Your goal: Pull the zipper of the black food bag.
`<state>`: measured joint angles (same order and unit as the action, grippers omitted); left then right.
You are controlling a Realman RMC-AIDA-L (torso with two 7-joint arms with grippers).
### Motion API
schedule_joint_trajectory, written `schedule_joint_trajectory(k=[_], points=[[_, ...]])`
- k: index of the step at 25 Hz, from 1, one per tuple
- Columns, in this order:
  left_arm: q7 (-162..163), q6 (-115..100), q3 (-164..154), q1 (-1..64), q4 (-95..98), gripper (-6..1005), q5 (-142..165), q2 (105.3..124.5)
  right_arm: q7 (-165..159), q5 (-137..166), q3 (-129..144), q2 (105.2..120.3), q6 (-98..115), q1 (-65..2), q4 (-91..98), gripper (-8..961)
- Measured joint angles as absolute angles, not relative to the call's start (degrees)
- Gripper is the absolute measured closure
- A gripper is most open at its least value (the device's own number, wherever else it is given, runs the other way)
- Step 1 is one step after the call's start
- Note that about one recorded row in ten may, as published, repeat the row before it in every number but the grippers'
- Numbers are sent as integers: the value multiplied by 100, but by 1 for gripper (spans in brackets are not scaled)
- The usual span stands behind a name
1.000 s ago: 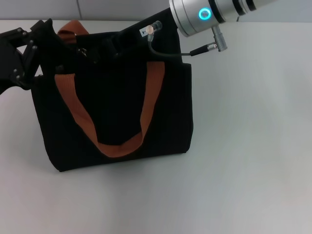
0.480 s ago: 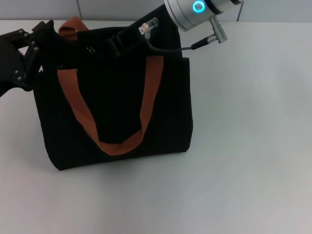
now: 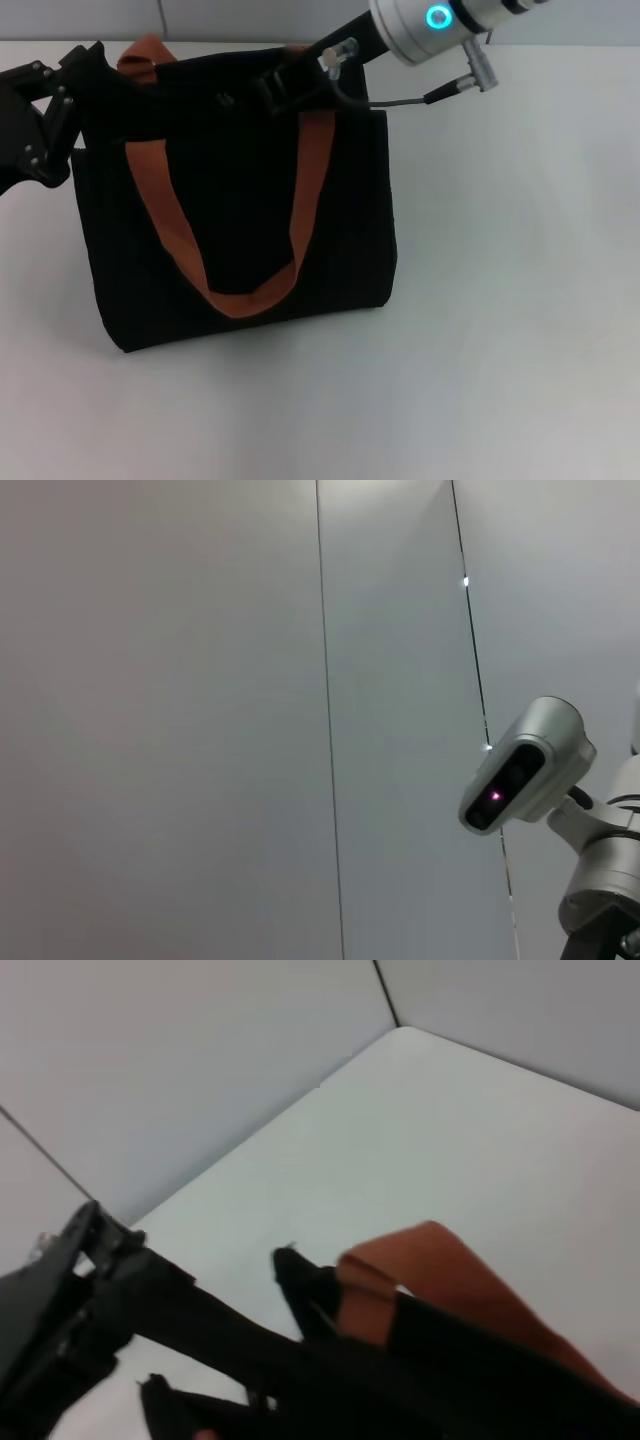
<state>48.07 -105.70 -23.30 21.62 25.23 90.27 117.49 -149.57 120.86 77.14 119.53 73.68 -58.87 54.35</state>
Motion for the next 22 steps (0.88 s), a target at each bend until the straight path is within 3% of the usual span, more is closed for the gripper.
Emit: schedule_joint_trajectory(k=[22], points=[[4807,-10429,-2190,2180,2522,865,9008,11733,-15312,12619,7660,11952,7596,-4715,6876,956]])
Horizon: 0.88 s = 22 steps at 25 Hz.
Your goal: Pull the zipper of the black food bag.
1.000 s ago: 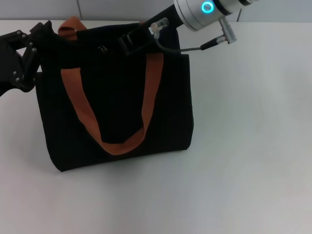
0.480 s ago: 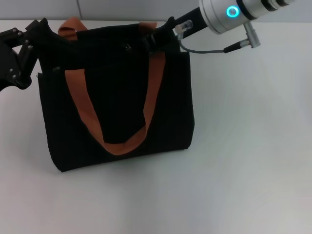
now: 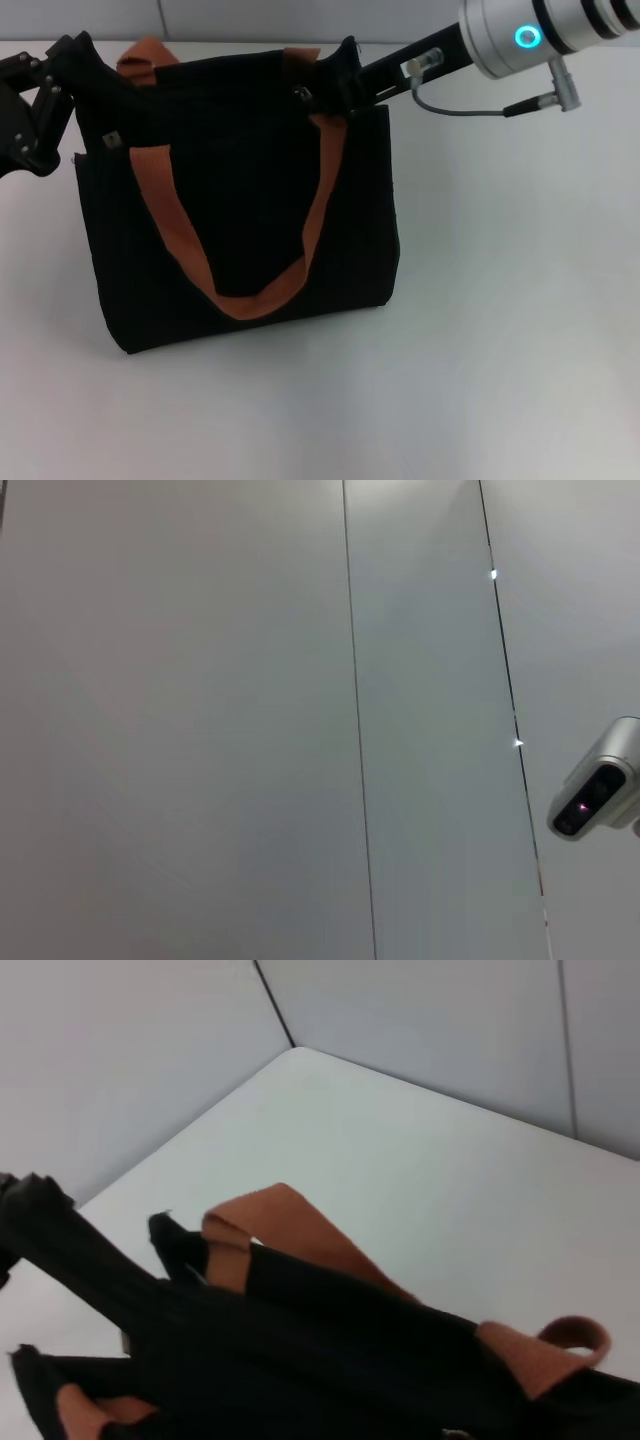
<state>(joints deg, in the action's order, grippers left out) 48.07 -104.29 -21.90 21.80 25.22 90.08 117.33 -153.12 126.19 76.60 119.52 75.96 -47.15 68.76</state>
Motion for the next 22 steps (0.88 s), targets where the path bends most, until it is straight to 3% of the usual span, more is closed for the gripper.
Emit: schedule_joint_trajectory(k=[22], points=[[4807,-10309,-2125,2184,2522,847,9003,11725,-15311,12607,7415,11970,7688,-4066,7506,936]])
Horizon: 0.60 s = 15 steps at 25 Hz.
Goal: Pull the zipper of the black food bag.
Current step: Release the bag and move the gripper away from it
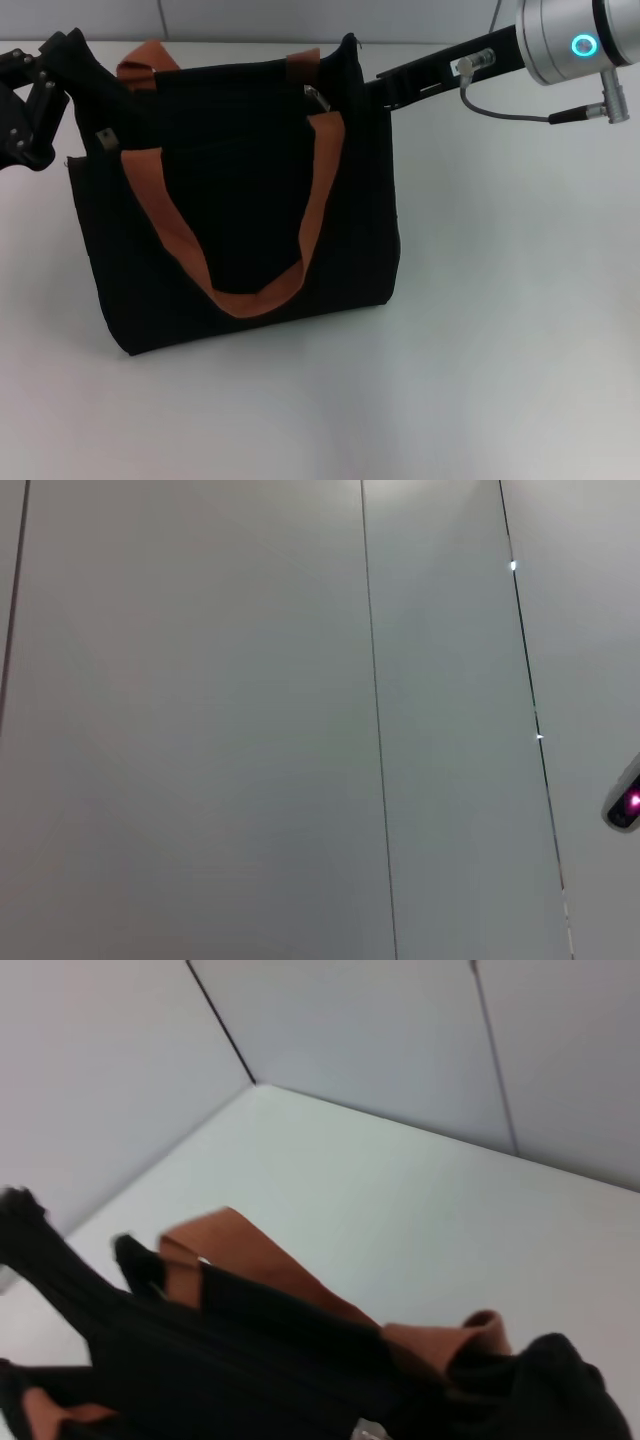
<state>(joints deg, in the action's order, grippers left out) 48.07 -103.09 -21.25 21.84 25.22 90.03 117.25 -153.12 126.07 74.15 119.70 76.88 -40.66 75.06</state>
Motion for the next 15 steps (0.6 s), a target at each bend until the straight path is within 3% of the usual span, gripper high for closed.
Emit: schedule_joint_trajectory(k=[10,15], points=[[4807,-10229,-2116,2189,2523,838,9003,11773,-14003,10898,6745,11938,7760,-3530,7208,848],[4816,-10130,-1977,2183,2436,834,9005,11793,-12274,9448,5931,11913,8695,-3352,6037,804]])
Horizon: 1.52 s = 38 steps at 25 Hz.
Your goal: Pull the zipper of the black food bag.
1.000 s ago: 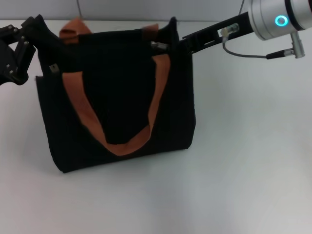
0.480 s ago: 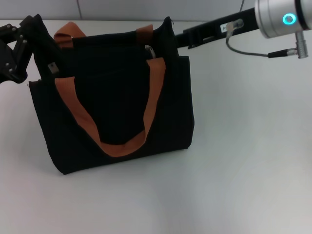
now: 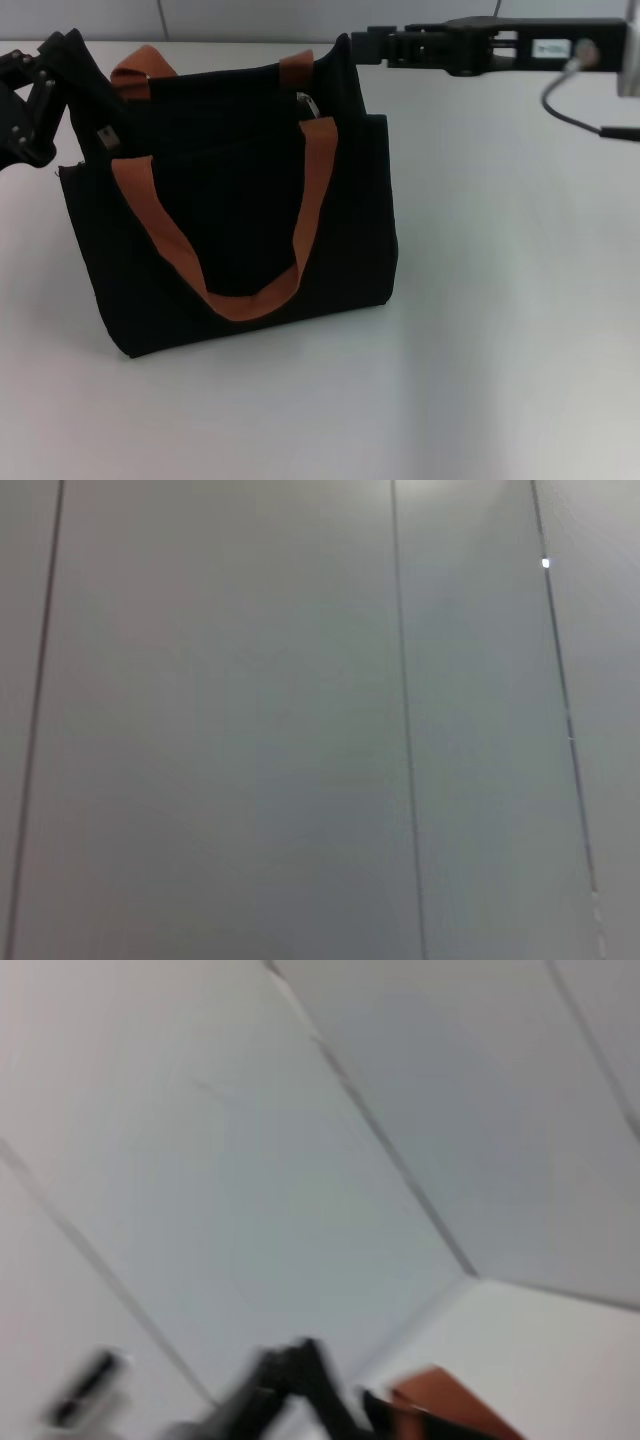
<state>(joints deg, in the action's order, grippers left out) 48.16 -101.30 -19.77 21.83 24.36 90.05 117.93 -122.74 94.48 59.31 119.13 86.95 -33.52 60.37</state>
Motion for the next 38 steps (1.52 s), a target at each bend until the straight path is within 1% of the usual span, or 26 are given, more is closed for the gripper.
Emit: schedule_joint_trajectory(k=[5,8,9,10,11,12,13,16,18,22,24,27,28,31,33,38], points=[[4937,-9992,-1860,2167,2345,830,9005,11791,-10686,8878,5283,11903,9574,-3348,4874,576],[5219,-9892,-1881,2156,2342,827,9040,11732,-9607,8820,5019,11875,10035,-3339,4163,389],[5440,-9870,-1969,2143,2362,827,9104,11621,-9311,8820,5004,11854,10136,-3331,3979,350],[5440,-9870,-1969,2143,2362,826,9104,11621,-9057,8827,5000,11835,10218,-3320,3813,311],[5544,-9875,-2013,2135,2363,825,9147,11550,-8864,8842,5007,11823,10271,-3306,3687,272],[5691,-9896,-2075,2123,2372,824,9197,11444,-8661,8859,5023,11812,10309,-3288,3556,233],[5823,-9921,-2135,2109,2383,793,9235,11352,-8470,8882,5042,11805,10333,-3264,3454,194],[6418,-10029,-2380,2046,2576,699,9435,11028,-8037,9027,5088,11815,10354,-3182,3313,194],[6901,-10075,-2506,2007,2850,636,9647,10868,-7838,9180,5088,11853,10355,-3136,3294,194],[7781,-10274,-2596,1986,3596,392,10401,10627,-7615,9390,5094,11886,10223,-3104,3250,194],[8031,-10489,-2608,2060,3827,317,10806,10507,-7546,9413,5095,11887,10131,-3103,3210,194],[8160,-10876,-2575,2174,3923,204,11030,10434,-7499,9454,5095,11886,10025,-3131,3186,194],[8173,-11018,-2552,2201,3948,166,11026,10426,-7488,9487,5095,11884,9998,-3143,3185,194],[8155,-11400,-2472,2229,3975,170,10701,10452,-7403,9667,5093,11883,9902,-3182,3179,193],[8129,-11506,-2533,2228,3912,170,10327,10502,-7283,9785,5091,11890,9848,-3230,3146,193],[8039,-11535,-3487,2167,3821,170,9431,10778,-6857,9862,5089,11905,9811,-3323,2888,193]])
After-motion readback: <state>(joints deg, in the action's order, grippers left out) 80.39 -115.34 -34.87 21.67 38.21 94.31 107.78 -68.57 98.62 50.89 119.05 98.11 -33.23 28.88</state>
